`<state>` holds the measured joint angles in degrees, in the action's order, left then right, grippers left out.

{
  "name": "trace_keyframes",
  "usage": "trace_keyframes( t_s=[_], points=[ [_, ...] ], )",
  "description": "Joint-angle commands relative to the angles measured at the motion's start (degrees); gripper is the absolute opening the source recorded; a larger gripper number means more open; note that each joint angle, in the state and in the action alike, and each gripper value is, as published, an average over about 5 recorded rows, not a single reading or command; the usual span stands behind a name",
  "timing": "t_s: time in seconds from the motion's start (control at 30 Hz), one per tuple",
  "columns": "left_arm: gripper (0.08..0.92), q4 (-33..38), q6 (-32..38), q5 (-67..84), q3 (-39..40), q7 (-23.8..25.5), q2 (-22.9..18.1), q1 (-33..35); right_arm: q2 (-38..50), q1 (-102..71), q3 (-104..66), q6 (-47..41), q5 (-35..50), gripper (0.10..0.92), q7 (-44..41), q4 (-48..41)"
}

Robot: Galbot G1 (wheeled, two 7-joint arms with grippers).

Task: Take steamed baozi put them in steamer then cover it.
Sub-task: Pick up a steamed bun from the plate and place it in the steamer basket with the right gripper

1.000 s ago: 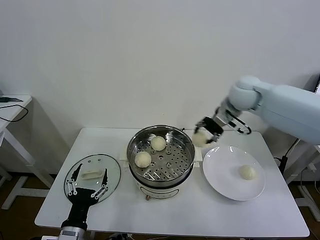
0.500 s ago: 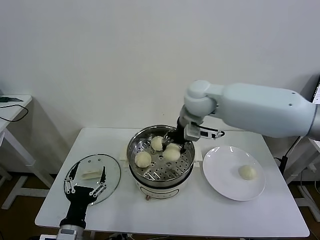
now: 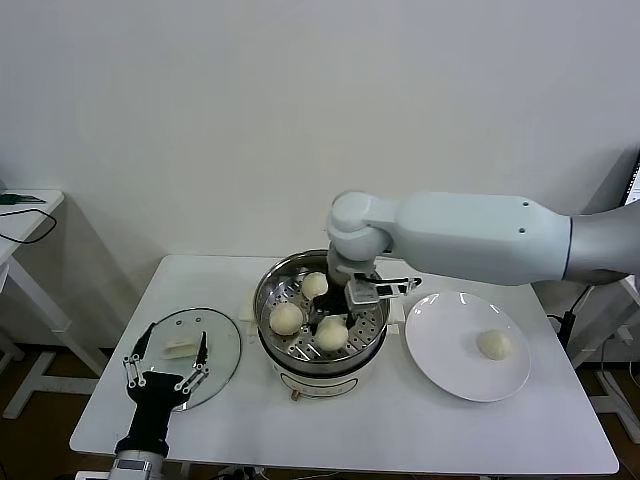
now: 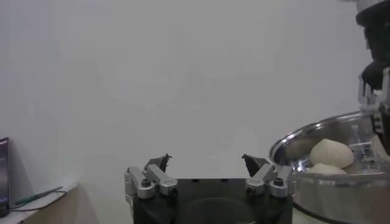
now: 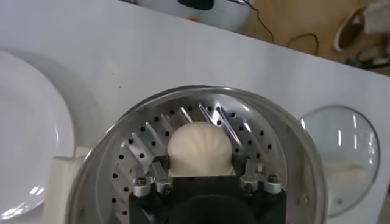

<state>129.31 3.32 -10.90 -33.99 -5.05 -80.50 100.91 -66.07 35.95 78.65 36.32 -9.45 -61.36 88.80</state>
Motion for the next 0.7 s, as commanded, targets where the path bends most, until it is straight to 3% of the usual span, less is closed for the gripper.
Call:
trace_keyframes(
  t_s=[0.03,0.47,0.7],
  points=[
    [0.823,0.02,0.79,-0.02,-0.31,-0.51,-0.04,0.11,-4.27,-0.76,0.80,-0.42,-0.99,0.680,-1.82,-0.84],
    [0.823,-0.51,1.12,-0.30,-0.65,-0.92,-0.06,-0.20,-6.82,-1.74,2.08,-1.63,-0.46,0.724,-2.37,-3.19],
    [0.823,-0.65,1.11,-0.27,-0.74,-0.92,0.00,-0.41,-6.21,-1.35,1.55,-1.84,0.20,0.819,-1.79,-2.98]
  ],
)
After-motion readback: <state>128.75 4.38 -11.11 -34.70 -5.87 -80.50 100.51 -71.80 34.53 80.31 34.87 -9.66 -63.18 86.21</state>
